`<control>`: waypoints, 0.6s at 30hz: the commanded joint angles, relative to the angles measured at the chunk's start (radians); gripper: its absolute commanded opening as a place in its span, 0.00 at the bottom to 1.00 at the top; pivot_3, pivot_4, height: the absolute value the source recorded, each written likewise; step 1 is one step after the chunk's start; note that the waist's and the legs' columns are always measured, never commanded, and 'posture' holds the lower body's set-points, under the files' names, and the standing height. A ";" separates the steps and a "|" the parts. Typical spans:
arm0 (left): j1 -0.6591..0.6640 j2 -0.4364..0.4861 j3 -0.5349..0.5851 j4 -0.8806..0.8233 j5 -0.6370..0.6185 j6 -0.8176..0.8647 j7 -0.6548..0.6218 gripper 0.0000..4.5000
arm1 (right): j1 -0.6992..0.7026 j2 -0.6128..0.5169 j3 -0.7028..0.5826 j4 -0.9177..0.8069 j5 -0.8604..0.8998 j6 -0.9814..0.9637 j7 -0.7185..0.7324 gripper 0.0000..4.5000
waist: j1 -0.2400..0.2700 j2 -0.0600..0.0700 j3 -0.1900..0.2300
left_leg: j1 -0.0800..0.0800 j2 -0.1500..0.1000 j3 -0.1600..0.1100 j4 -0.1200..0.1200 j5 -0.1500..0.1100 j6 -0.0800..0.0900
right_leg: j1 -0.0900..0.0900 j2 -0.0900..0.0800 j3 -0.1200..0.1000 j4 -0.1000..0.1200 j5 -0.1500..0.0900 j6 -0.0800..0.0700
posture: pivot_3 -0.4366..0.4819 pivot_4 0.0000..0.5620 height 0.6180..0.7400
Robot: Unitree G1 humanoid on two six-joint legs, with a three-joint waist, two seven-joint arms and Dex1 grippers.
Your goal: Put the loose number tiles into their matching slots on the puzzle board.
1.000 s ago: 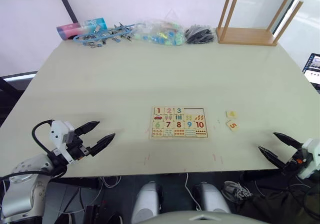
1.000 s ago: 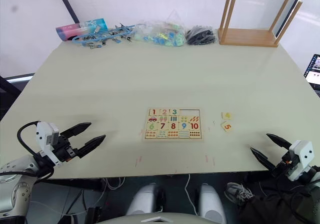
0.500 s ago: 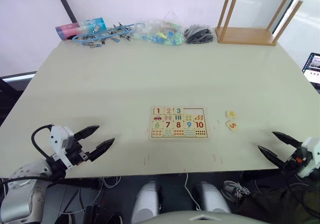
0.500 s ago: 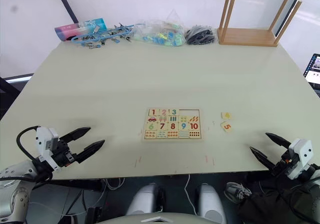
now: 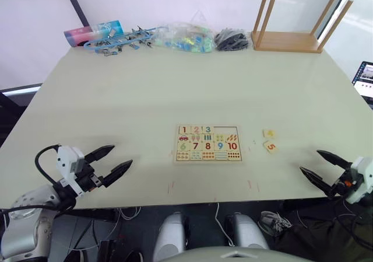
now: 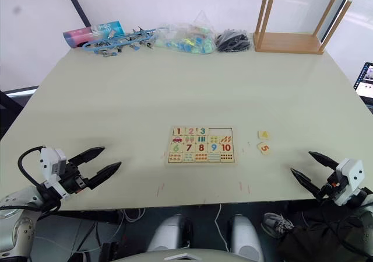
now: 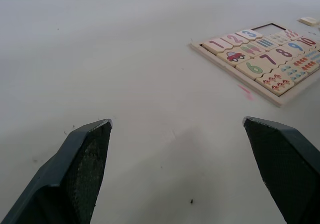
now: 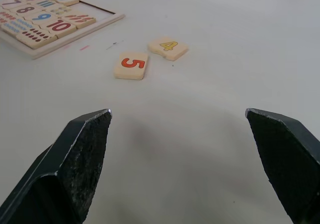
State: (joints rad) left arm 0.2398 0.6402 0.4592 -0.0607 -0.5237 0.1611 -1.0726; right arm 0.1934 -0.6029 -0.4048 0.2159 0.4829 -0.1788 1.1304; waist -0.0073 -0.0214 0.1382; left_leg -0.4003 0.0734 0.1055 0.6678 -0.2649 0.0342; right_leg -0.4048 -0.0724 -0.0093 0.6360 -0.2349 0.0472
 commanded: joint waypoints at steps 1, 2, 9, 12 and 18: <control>-0.014 0.019 -0.005 0.007 -0.010 -0.029 -0.032 0.99 | -0.014 -0.027 -0.005 -0.014 0.007 0.004 0.012 1.00 | 0.000 0.000 0.000 | 0.000 0.000 0.000 0.000 0.000 0.000 | 0.000 0.000 0.000 0.000 0.000 0.000 | 0.48 0.27 0.99; -0.024 0.025 -0.011 0.016 -0.011 -0.033 -0.048 0.99 | -0.029 -0.038 0.002 -0.019 0.004 0.013 0.013 1.00 | 0.000 0.000 0.000 | 0.000 0.000 0.000 0.000 0.000 0.000 | 0.000 0.000 0.000 0.000 0.000 0.000 | 0.48 0.27 0.99; -0.098 0.071 -0.051 0.121 0.003 -0.099 -0.176 0.99 | -0.150 -0.129 0.075 -0.020 -0.033 0.100 0.036 1.00 | -0.004 0.000 0.000 | 0.000 0.000 0.001 0.000 0.000 0.000 | -0.001 -0.001 -0.001 0.000 0.000 0.000 | 0.48 0.27 0.99; -0.140 0.087 -0.077 0.150 0.013 -0.128 -0.220 0.99 | -0.229 -0.169 0.121 0.009 -0.054 0.142 0.059 1.00 | -0.004 0.001 0.001 | 0.000 0.000 0.001 -0.001 0.001 0.002 | -0.001 0.000 -0.002 -0.001 0.000 0.000 | 0.48 0.27 0.99; -0.206 0.112 -0.120 0.151 0.001 -0.134 -0.281 0.99 | -0.407 -0.206 0.223 0.104 -0.111 0.194 0.115 1.00 | -0.003 0.000 0.001 | -0.001 0.000 0.002 -0.001 0.002 0.005 | -0.001 0.000 -0.002 -0.003 0.000 0.000 | 0.48 0.27 0.99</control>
State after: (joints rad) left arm 0.0463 0.7277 0.3442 0.1058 -0.5126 0.0366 -1.3296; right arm -0.1726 -0.7834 -0.1973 0.3018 0.3841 -0.0002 1.2203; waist -0.0101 -0.0212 0.1391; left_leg -0.4016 0.0737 0.1071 0.6664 -0.2625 0.0392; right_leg -0.4055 -0.0728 -0.0115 0.6329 -0.2346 0.0469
